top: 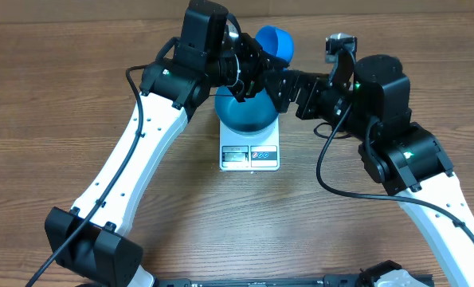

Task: Scoop item into bowl and weigh 150g on scale
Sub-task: 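Move the right gripper to the scoop handle above the bowl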

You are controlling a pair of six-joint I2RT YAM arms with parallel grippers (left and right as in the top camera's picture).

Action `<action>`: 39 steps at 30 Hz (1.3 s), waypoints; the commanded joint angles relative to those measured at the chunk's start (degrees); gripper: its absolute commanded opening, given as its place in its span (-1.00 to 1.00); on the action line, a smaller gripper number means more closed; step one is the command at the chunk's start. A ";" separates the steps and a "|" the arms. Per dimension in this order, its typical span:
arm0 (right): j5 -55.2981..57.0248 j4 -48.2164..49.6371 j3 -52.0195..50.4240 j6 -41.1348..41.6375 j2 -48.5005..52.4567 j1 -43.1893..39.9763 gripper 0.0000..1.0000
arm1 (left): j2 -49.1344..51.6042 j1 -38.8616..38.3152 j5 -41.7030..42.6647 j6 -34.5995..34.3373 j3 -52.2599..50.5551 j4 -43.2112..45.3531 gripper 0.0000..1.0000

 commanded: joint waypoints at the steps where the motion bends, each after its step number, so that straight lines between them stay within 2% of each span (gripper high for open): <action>1: 1.31 -0.02 1.53 -0.68 -0.70 -0.07 0.16 | -0.55 -0.22 -0.52 0.92 0.83 0.20 -0.91; 2: 1.31 -0.50 1.53 -0.66 -0.57 -0.07 -0.03 | -0.55 -0.22 -0.50 0.92 0.83 0.20 -0.91; 4: 1.36 -1.79 1.53 -0.17 -0.20 -0.07 -0.12 | -0.55 -0.24 -0.48 0.92 0.83 0.17 -0.91; 12: 1.57 -1.99 1.42 0.85 1.16 0.04 -0.12 | -0.55 -0.68 0.42 0.90 0.83 0.17 -0.92; 16: 2.08 -2.01 1.42 1.07 1.51 0.04 -0.22 | -0.55 -1.03 0.48 0.85 0.83 0.20 -0.91; 34: 5.81 -0.55 1.42 2.14 4.66 0.04 -0.29 | -0.55 -2.32 0.50 0.76 0.83 0.00 -0.91; 39: 6.88 1.33 1.42 2.14 4.63 0.04 -0.39 | -0.55 -2.36 0.50 1.40 0.83 -1.05 -0.91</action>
